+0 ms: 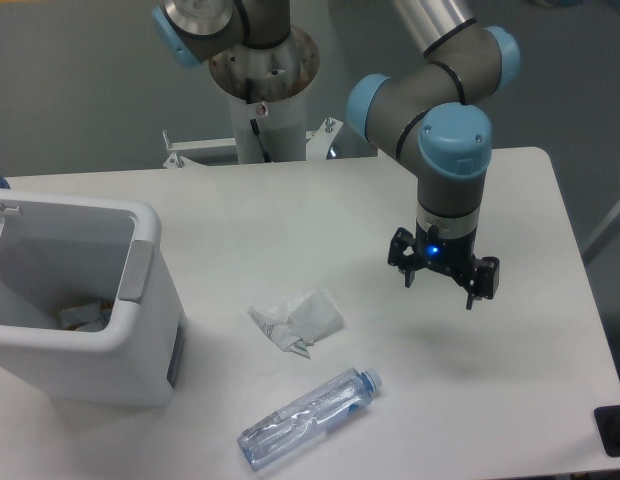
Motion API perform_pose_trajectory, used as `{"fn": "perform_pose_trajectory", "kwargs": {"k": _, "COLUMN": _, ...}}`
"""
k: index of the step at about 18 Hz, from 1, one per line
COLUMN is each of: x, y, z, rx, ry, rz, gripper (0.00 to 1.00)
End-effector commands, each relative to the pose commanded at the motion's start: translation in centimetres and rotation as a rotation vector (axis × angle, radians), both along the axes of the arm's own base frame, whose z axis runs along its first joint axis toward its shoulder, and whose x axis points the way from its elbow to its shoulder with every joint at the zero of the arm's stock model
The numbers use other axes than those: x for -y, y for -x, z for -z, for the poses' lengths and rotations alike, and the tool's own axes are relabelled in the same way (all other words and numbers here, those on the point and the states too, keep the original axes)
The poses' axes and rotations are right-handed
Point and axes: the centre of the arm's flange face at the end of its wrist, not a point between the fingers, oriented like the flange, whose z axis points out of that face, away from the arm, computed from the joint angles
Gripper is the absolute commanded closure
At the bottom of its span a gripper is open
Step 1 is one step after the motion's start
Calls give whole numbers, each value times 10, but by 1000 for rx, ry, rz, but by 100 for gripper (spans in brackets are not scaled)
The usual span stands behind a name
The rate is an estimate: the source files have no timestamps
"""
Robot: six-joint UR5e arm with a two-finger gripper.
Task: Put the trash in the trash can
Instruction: 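Move the open gripper down over the crumpled white tissue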
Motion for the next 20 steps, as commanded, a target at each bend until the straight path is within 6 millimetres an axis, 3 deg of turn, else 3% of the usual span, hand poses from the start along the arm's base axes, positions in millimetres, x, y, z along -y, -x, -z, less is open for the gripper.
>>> {"fn": "perform_pose_trajectory", "kwargs": {"k": 9, "x": -2, "y": -5, "z": 3, "rx": 3, "ry": 7, "rz": 2, "gripper": 0}}
{"fn": "perform_pose_trajectory", "kwargs": {"k": 13, "x": 8, "y": -24, "z": 27, "rx": 53, "ry": 17, "rz": -35, "gripper": 0}}
{"fn": "perform_pose_trajectory", "kwargs": {"k": 16, "x": 8, "y": -34, "z": 30, "rx": 40, "ry": 7, "rz": -32, "gripper": 0}}
{"fn": "perform_pose_trajectory", "kwargs": {"k": 20, "x": -12, "y": -61, "z": 38, "rx": 53, "ry": 15, "rz": 13, "gripper": 0}}
